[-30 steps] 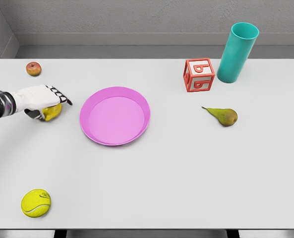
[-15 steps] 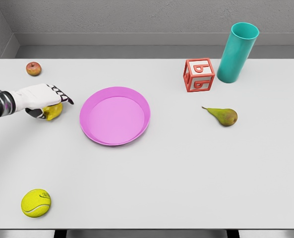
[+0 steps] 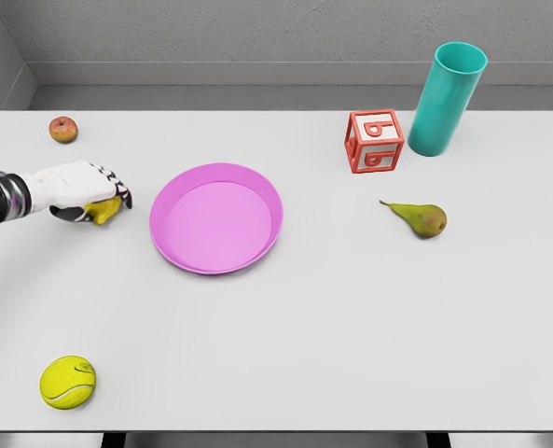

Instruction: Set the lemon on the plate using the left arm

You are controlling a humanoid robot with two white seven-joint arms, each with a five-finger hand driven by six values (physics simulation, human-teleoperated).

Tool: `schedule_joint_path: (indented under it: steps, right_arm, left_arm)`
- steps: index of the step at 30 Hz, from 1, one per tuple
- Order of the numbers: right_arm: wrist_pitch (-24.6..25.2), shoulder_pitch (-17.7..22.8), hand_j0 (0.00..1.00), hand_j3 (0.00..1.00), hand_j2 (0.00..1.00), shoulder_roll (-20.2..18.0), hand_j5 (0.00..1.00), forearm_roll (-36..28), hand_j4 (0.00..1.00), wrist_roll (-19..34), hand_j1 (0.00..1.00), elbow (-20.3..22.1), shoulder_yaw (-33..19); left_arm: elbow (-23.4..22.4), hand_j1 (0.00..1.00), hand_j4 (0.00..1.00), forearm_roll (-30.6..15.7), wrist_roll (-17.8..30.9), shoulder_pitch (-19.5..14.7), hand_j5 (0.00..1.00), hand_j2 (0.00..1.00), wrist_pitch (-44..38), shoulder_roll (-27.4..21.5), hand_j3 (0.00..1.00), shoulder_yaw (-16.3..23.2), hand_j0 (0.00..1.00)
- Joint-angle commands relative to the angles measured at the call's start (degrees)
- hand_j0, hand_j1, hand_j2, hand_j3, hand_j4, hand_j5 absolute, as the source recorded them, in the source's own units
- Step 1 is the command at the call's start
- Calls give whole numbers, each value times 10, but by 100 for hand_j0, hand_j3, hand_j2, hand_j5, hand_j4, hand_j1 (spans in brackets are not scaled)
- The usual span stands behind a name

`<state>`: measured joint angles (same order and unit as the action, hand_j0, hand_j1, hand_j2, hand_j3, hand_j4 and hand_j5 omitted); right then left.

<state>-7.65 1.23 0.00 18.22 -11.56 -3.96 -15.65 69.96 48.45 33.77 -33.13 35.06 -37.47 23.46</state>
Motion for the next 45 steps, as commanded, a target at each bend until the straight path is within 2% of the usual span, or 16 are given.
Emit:
schedule_joint_path:
  steps: [1, 12, 17, 22, 24, 30, 35, 45]
  right_arm:
    - [0, 0, 100, 100, 100, 0, 100, 0, 100, 0, 100, 0, 0]
    - [0, 0, 100, 100, 100, 0, 100, 0, 100, 0, 100, 0, 0]
    - [0, 0, 100, 100, 100, 0, 100, 0, 100, 0, 100, 0, 0]
    - [0, 0, 100, 100, 100, 0, 100, 0, 100, 0, 100, 0, 0]
    - [0, 0, 100, 100, 100, 0, 100, 0, 100, 0, 100, 0, 0]
    - [0, -1, 100, 100, 100, 0, 100, 0, 100, 0, 100, 0, 0]
    - [0, -1, 100, 100, 100, 0, 100, 0, 100, 0, 100, 0, 0]
    - [0, 0, 100, 100, 100, 0, 100, 0, 100, 0, 100, 0, 0]
  left_arm:
    - [0, 60, 60, -2, 1, 0, 60, 60, -1, -1, 60, 0, 60]
    - [-2, 59, 59, -38, 1, -5, 59, 59, -1, -1, 59, -6, 59]
    - [-1, 60, 60, -55, 1, -24, 60, 60, -1, -2, 60, -8, 60]
    - [6, 60, 60, -94, 1, -23, 60, 60, -1, -1, 60, -7, 60]
    - [41, 60, 60, -102, 1, -18, 60, 60, -1, 0, 60, -4, 60]
    - [67, 59, 59, -123, 1, -18, 59, 59, -1, 3, 59, -3, 59]
    - [111, 60, 60, -132, 1, -7, 60, 60, -1, 6, 60, -1, 60]
    - [114, 60, 60, -124, 12, -2, 60, 60, -1, 50, 60, 10, 60]
